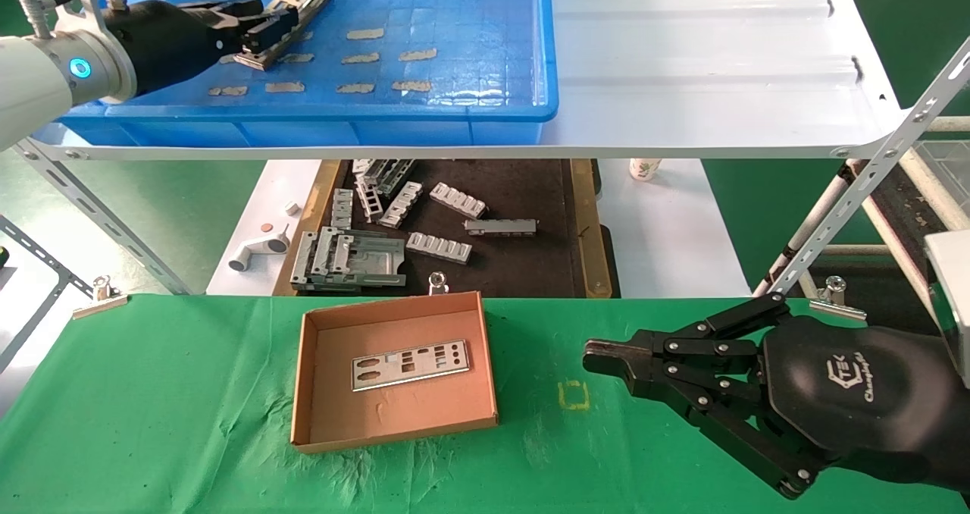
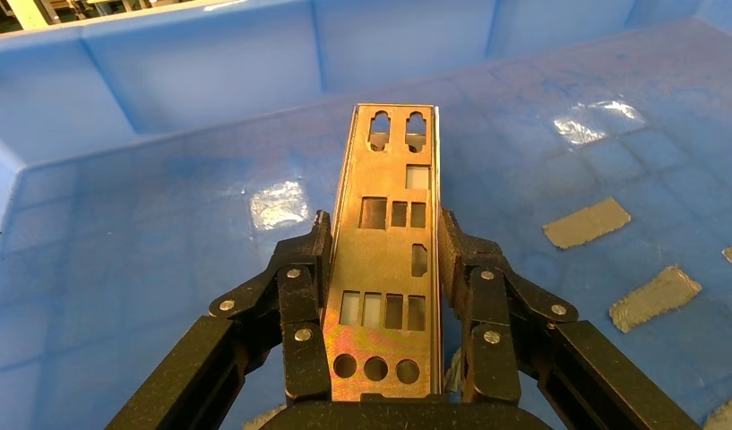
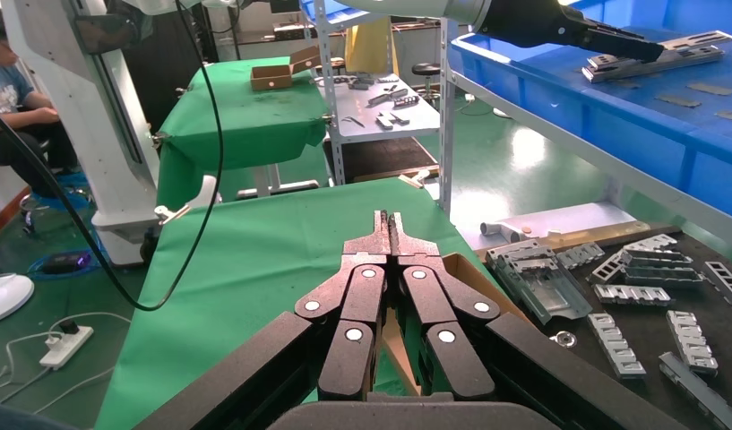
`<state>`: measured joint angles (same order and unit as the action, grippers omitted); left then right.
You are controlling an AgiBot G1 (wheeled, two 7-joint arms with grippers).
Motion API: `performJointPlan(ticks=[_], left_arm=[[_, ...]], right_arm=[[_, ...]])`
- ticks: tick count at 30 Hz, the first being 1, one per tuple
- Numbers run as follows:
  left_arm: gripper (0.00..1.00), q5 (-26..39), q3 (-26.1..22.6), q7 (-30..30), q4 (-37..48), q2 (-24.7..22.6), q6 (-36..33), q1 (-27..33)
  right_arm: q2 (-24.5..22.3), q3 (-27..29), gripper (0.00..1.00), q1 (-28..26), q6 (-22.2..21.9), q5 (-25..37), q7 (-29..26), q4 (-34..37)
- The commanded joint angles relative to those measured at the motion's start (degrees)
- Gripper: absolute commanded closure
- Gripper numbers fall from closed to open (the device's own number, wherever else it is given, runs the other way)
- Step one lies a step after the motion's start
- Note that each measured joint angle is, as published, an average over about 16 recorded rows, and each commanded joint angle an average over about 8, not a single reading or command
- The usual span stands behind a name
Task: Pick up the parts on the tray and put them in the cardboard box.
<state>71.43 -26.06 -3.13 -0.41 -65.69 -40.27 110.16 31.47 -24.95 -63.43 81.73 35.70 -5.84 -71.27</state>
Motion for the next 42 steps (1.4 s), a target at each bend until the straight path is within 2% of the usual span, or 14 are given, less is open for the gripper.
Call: performJointPlan(ticks=[1, 7, 13, 18, 24, 27, 33, 42], left_arm=[[1.0, -0.07, 0.05, 0.01, 0.04, -0.05, 0.24, 0.03], [1.0, -0.29, 0.19, -0.89, -1.07, 1.07, -2.92, 1.01], [1.0, -0.32, 0.11, -2.96, -3.12, 3.55, -11.79, 2.39], [1.0, -0.29, -0.18, -5.19, -5.32, 6.49, -23.81, 3.31], [1.0, -1.05, -0.37, -9.16, -8.34, 9.99, -42.27, 3.51], [1.0, -1.59, -0.54, -10.84, -9.43, 10.99, -48.54, 3.33], [1.0, -3.2, -2.13, -11.61, -13.93, 12.16, -51.46, 1.13], [1.0, -7.73, -7.93, -9.9, -27.68, 16.03, -50.74, -7.13]], right_arm=[[0.0, 0.0, 1.0, 0.0, 0.0, 0.0, 0.0, 0.0], [0.0, 0.0, 1.0, 0.0, 0.0, 0.0, 0.0, 0.0], [0.0, 0.0, 1.0, 0.0, 0.0, 0.0, 0.0, 0.0], [0.0, 0.0, 1.0, 0.0, 0.0, 0.0, 0.0, 0.0], [0.0, 0.0, 1.0, 0.0, 0.0, 0.0, 0.0, 0.0], [0.0, 0.0, 1.0, 0.0, 0.0, 0.0, 0.0, 0.0], [0.0, 0.0, 1.0, 0.0, 0.0, 0.0, 0.0, 0.0], [0.0, 0.0, 1.0, 0.0, 0.0, 0.0, 0.0, 0.0]])
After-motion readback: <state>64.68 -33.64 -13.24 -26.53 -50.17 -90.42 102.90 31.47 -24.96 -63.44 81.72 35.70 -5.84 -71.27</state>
